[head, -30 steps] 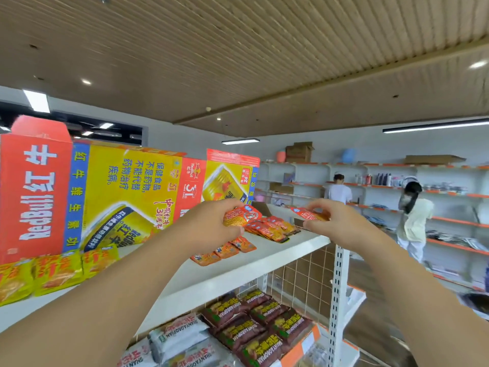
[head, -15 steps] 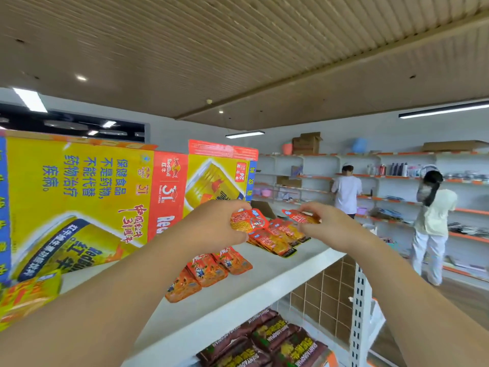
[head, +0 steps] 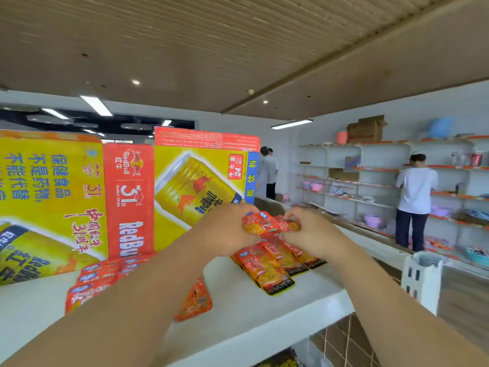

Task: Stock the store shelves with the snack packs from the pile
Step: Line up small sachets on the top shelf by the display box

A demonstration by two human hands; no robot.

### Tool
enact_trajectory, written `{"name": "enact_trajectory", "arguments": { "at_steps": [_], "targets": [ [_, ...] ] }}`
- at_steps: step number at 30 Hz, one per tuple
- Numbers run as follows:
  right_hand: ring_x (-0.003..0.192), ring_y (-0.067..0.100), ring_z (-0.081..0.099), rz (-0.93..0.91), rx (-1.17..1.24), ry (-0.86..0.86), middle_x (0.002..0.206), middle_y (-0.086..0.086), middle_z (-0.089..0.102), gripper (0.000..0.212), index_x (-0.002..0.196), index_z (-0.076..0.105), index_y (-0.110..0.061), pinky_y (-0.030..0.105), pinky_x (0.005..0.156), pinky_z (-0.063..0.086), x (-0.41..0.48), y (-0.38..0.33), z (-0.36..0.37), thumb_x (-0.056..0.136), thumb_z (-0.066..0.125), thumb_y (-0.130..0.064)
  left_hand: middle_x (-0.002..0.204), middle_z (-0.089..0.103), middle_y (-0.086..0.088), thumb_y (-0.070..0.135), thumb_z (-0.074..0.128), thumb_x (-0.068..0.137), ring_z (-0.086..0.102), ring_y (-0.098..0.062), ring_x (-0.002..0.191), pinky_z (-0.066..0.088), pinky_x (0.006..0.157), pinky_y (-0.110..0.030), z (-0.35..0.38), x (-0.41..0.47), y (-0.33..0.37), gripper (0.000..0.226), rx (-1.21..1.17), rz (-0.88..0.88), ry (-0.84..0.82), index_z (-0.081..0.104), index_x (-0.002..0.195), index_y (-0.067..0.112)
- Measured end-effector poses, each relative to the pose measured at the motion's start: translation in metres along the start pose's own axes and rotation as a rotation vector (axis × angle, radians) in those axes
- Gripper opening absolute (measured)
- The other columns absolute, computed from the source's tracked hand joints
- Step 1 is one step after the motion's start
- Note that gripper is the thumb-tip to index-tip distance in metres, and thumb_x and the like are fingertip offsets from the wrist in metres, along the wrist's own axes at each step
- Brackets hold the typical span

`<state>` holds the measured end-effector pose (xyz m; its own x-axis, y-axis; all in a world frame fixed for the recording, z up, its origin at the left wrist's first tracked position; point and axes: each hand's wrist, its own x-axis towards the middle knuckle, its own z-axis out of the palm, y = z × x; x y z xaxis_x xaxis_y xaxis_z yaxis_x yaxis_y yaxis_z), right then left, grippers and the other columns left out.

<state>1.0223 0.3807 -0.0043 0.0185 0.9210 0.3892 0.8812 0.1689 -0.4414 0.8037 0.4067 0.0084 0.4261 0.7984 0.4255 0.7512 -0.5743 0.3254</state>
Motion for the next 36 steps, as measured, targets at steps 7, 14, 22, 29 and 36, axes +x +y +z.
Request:
{"name": "enact_trajectory", "arguments": {
  "at_steps": [7, 14, 22, 29, 36],
  "targets": [
    [0.088, 0.016, 0.059, -0.042, -0.041, 0.027, 0.098, -0.006, 0.062, 0.037, 0.1, 0.058, -0.029, 0.032, 0.074, 0.048, 0.015, 0.027, 0.02, 0.075, 0.074, -0.051, 0.105, 0.071, 0.02, 0.046, 0.078, 0.076, 0.066, -0.002, 0.093, 0.054, 0.084, -0.029, 0.015, 0.008, -0.007, 0.054, 0.006, -0.056, 0.044, 0.059, 0.126, 0.045],
    [0.081, 0.015, 0.057, -0.097, -0.088, -0.018, 0.084, -0.01, 0.058, 0.038, 0.095, 0.055, -0.03, 0.032, 0.067, 0.045, 0.01, 0.032, 0.031, 0.075, 0.071, -0.058, 0.102, 0.071, 0.016, 0.052, 0.075, 0.074, 0.065, -0.002, 0.088, 0.055, 0.081, -0.034, 0.018, -0.003, -0.012, 0.055, 0.054, -0.067, 0.026, 0.056, 0.126, 0.048],
    [0.081, 0.011, 0.049, -0.145, -0.118, -0.071, 0.074, -0.018, 0.045, 0.038, 0.073, 0.037, -0.037, 0.03, 0.062, 0.035, 0.004, 0.028, 0.034, 0.08, 0.068, -0.058, 0.097, 0.071, 0.02, 0.055, 0.076, 0.074, 0.066, 0.0, 0.082, 0.055, 0.08, -0.034, 0.019, -0.007, -0.005, 0.055, 0.042, -0.087, 0.023, 0.055, 0.125, 0.051],
    [0.087, 0.014, 0.053, -0.149, -0.106, -0.063, 0.089, -0.013, 0.051, 0.033, 0.089, 0.05, -0.032, 0.031, 0.068, 0.042, 0.004, 0.03, 0.036, 0.085, 0.063, -0.062, 0.099, 0.067, 0.023, 0.05, 0.08, 0.078, 0.064, 0.002, 0.083, 0.054, 0.083, -0.031, 0.017, -0.011, -0.004, 0.052, 0.031, -0.114, 0.007, 0.058, 0.126, 0.05],
    [0.088, 0.018, 0.057, -0.113, -0.107, -0.039, 0.094, -0.008, 0.058, 0.035, 0.096, 0.055, -0.027, 0.033, 0.068, 0.042, 0.002, 0.032, 0.036, 0.086, 0.064, -0.058, 0.095, 0.053, 0.032, 0.051, 0.078, 0.08, 0.063, -0.003, 0.094, 0.05, 0.085, -0.027, 0.013, -0.014, 0.0, 0.051, 0.025, -0.13, 0.004, 0.056, 0.126, 0.052]
  ]
}}
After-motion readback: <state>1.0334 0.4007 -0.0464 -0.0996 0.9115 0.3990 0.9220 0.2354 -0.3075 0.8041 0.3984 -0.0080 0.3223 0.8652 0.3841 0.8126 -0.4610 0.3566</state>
